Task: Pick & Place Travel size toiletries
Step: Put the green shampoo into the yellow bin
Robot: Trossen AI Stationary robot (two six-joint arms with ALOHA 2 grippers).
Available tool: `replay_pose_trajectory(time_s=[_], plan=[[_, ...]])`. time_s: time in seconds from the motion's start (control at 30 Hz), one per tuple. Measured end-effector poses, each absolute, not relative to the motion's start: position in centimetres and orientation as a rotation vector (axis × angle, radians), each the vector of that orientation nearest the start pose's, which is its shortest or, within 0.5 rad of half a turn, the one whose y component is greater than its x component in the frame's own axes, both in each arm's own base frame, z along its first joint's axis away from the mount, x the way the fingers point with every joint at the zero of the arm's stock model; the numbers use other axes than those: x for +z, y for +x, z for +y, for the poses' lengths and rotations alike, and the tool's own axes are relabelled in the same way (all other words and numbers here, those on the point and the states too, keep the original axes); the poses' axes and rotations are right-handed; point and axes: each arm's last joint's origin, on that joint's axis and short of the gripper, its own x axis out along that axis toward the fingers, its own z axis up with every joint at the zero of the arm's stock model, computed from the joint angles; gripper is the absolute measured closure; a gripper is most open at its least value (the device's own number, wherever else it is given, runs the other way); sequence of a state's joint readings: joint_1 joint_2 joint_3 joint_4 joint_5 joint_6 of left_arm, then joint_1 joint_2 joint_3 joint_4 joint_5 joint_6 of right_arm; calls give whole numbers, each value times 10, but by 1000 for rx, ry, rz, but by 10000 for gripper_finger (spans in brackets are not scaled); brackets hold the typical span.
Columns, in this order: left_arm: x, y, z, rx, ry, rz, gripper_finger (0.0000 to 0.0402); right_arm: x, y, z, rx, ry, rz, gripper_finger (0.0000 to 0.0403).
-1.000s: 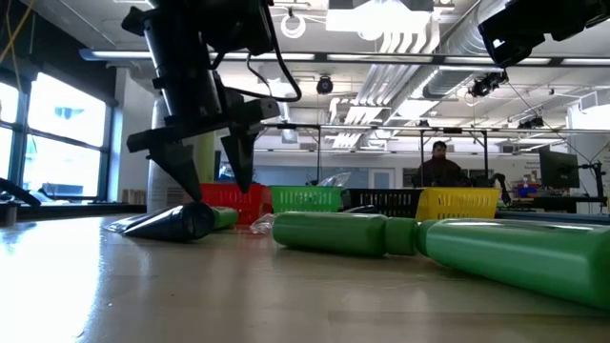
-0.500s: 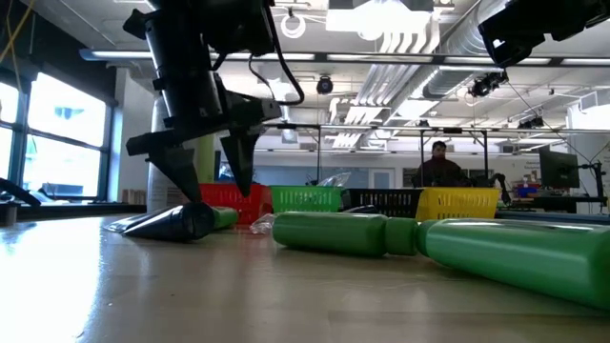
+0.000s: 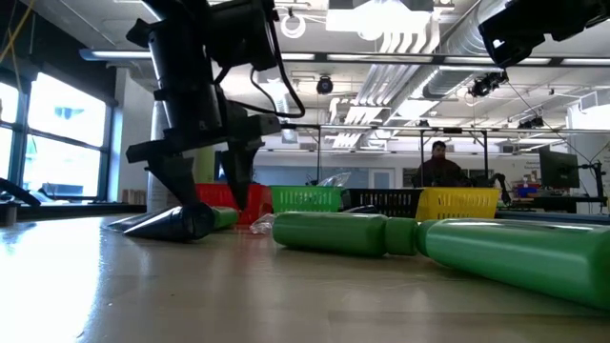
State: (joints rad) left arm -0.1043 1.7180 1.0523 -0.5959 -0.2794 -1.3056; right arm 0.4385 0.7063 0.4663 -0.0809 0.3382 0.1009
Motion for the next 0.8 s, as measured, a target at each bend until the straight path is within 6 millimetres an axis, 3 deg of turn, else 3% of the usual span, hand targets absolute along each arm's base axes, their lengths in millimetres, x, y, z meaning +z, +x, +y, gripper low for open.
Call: replay_pose_trajectory(time_s=[0.8], plan=[[160, 319, -21, 930, -884, 954, 81, 244, 150, 60, 84, -24, 308, 401]])
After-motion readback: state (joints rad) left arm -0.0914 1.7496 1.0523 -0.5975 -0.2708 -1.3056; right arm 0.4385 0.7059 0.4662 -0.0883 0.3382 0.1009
